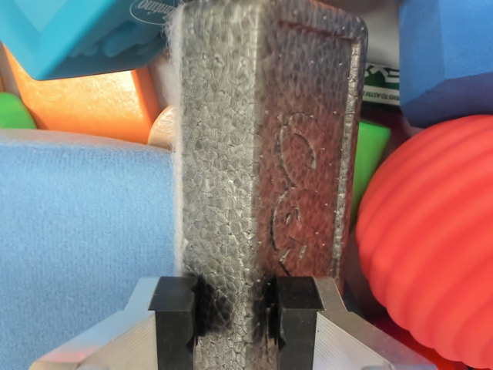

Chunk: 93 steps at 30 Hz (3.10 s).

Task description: Pick an object from the bin

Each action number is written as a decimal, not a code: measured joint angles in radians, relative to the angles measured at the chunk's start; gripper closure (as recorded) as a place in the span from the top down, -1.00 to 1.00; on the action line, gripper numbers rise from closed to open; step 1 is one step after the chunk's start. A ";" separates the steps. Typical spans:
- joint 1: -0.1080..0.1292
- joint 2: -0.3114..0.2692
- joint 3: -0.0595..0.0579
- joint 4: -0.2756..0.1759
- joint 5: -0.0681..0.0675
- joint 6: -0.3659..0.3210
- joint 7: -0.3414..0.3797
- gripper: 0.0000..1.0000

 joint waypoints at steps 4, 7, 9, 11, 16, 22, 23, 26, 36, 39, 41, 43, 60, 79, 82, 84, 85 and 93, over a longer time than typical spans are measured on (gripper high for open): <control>0.000 0.000 0.000 0.000 0.000 0.000 0.000 -1.00; 0.000 0.000 0.000 0.000 0.000 0.000 0.000 -1.00; 0.000 -0.001 0.000 0.000 0.000 -0.001 0.000 -1.00; 0.000 -0.003 0.000 0.000 0.000 -0.003 0.000 -1.00; 0.000 -0.018 0.000 -0.001 0.000 -0.015 0.000 -1.00; 0.000 -0.046 0.000 -0.002 0.000 -0.041 0.000 -1.00; 0.000 -0.050 0.000 -0.003 0.000 -0.044 0.000 -1.00; 0.000 -0.067 0.000 -0.003 0.000 -0.060 0.000 -1.00; 0.000 -0.133 0.000 -0.003 0.000 -0.127 0.000 -1.00; 0.000 -0.152 0.000 -0.002 0.000 -0.146 0.000 -1.00; 0.000 -0.166 0.000 0.001 0.000 -0.163 0.000 -1.00; 0.000 -0.180 0.000 0.004 0.000 -0.180 0.000 -1.00; 0.000 -0.289 0.000 0.054 0.000 -0.337 0.000 -1.00; 0.000 -0.368 0.000 0.149 0.000 -0.511 0.000 -1.00; 0.000 -0.374 0.000 0.164 0.000 -0.532 0.000 -1.00; 0.000 -0.378 0.000 0.174 0.000 -0.548 0.000 -1.00; 0.000 -0.380 0.000 0.180 0.000 -0.556 0.000 -1.00; 0.000 -0.393 0.000 0.220 0.000 -0.608 0.000 -1.00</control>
